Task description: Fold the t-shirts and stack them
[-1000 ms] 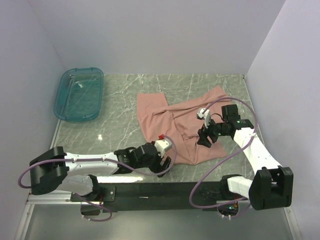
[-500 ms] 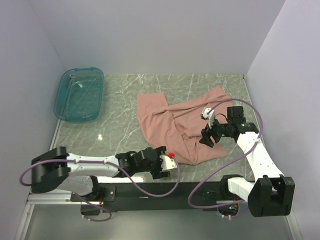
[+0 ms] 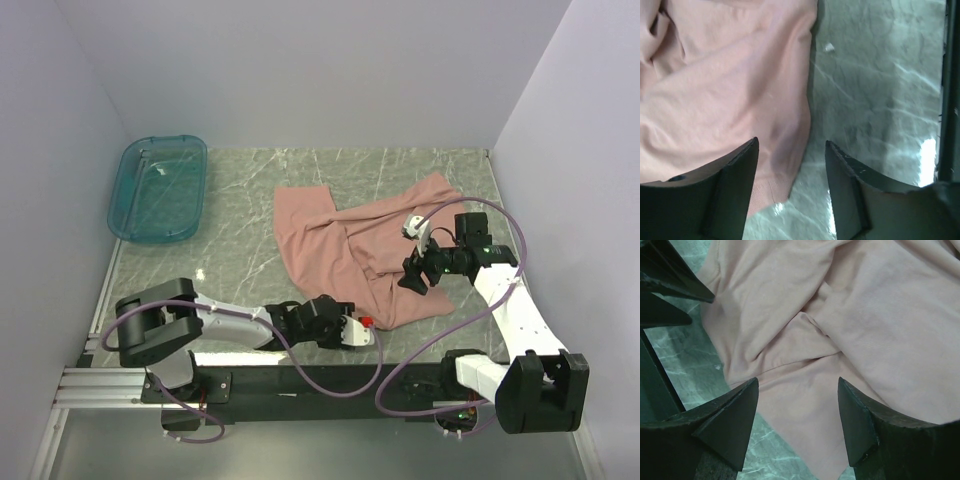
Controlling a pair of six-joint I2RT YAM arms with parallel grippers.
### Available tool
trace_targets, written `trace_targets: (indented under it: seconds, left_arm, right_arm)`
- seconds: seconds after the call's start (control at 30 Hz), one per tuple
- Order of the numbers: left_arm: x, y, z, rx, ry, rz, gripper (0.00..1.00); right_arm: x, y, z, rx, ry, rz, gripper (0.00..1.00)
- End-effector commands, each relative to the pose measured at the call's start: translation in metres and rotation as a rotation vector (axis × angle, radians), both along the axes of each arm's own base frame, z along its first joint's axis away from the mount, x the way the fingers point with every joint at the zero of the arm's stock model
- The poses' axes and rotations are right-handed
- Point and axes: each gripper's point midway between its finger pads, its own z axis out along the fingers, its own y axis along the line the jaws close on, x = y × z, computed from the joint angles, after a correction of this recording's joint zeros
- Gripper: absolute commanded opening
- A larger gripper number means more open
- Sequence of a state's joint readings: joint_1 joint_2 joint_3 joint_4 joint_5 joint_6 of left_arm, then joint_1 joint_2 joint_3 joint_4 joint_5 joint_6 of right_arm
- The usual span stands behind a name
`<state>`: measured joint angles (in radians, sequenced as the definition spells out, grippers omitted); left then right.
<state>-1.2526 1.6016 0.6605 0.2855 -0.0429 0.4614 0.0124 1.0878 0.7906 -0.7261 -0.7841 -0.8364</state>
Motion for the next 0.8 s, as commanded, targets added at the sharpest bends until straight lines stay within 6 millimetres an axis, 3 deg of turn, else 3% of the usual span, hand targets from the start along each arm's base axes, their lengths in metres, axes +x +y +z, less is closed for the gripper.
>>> trace_targets:
  seconds: [0.0,0.13,0.23,0.37,0.4,0.57,0.77]
  left_arm:
    - [0.007,-0.022,0.014,-0.042,-0.049,-0.042,0.60]
    - [0.008,-0.023,0.007,-0.021,-0.049,-0.057,0.56]
    - [0.008,-0.023,0.002,-0.013,-0.041,-0.060,0.42]
    - [0.013,-0.019,0.001,-0.015,-0.055,-0.029,0.07]
    - [0.014,-0.016,0.000,-0.011,-0.057,-0.023,0.03]
    - [0.018,0.000,0.015,-0.040,-0.091,0.028,0.00]
    - [0.015,0.029,0.037,-0.050,-0.095,0.077,0.00]
  right_arm:
    - [0.000,0.002,0.006,0.017,-0.031,0.018,0.71]
    - [0.001,0.001,0.006,0.011,-0.035,0.016,0.71]
    - [0.001,-0.001,0.005,0.003,-0.037,0.009,0.71]
    - [0.006,-0.011,0.005,-0.056,-0.070,-0.030,0.70]
    - [0.009,-0.019,0.002,-0.100,-0.084,-0.058,0.70]
    - [0.004,-0.055,-0.013,-0.283,-0.142,-0.082,0.69]
    - [0.000,-0.076,-0.025,-0.355,-0.074,-0.092,0.68]
